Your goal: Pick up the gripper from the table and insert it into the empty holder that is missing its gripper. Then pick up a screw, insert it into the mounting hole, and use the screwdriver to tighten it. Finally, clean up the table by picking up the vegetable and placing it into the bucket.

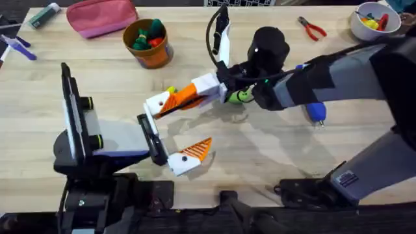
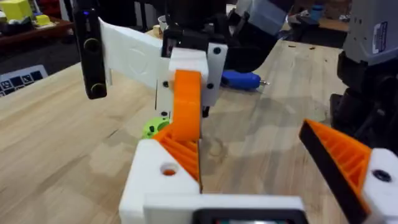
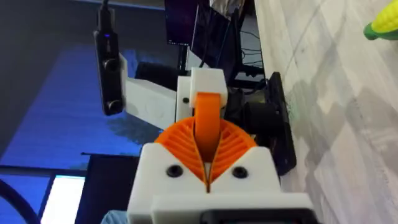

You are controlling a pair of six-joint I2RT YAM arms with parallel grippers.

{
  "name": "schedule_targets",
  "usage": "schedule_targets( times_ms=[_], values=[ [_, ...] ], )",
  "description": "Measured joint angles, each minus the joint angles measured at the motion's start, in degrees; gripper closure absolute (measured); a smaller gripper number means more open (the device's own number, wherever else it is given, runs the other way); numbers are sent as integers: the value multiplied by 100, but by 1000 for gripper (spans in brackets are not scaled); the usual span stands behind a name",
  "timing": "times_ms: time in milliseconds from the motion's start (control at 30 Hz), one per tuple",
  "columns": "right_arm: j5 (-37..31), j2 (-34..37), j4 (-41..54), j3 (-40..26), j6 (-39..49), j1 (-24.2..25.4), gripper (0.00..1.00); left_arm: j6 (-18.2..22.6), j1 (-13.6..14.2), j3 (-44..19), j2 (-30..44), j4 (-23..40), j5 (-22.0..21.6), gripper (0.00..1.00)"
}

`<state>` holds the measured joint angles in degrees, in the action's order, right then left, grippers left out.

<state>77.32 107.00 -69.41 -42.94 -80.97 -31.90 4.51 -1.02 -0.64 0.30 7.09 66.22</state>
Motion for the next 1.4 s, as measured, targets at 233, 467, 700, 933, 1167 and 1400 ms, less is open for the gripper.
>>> schedule_targets(
  times_ms=[233, 467, 700, 933, 1167, 1400],
  values=[
    [0, 0, 0, 0, 0, 9, 992, 0, 0, 0, 0, 0, 0, 15],
    [0, 0, 0, 0, 0, 9, 992, 0, 0, 0, 0, 0, 0, 16],
    [-56, 0, -42, -42, 2, 9, 303, -22, 2, 0, 0, 4, 20, 15],
    [-105, 0, -44, -46, 26, 11, 10, -24, 2, 0, 1, 4, 21, 16],
    [-105, -21, 136, -50, 139, 101, 9, -24, 2, 0, 1, 4, 20, 15],
    [-261, -1005, 2966, -108, 1465, 721, 9, -24, 2, 0, 0, 4, 22, 15]
  ],
)
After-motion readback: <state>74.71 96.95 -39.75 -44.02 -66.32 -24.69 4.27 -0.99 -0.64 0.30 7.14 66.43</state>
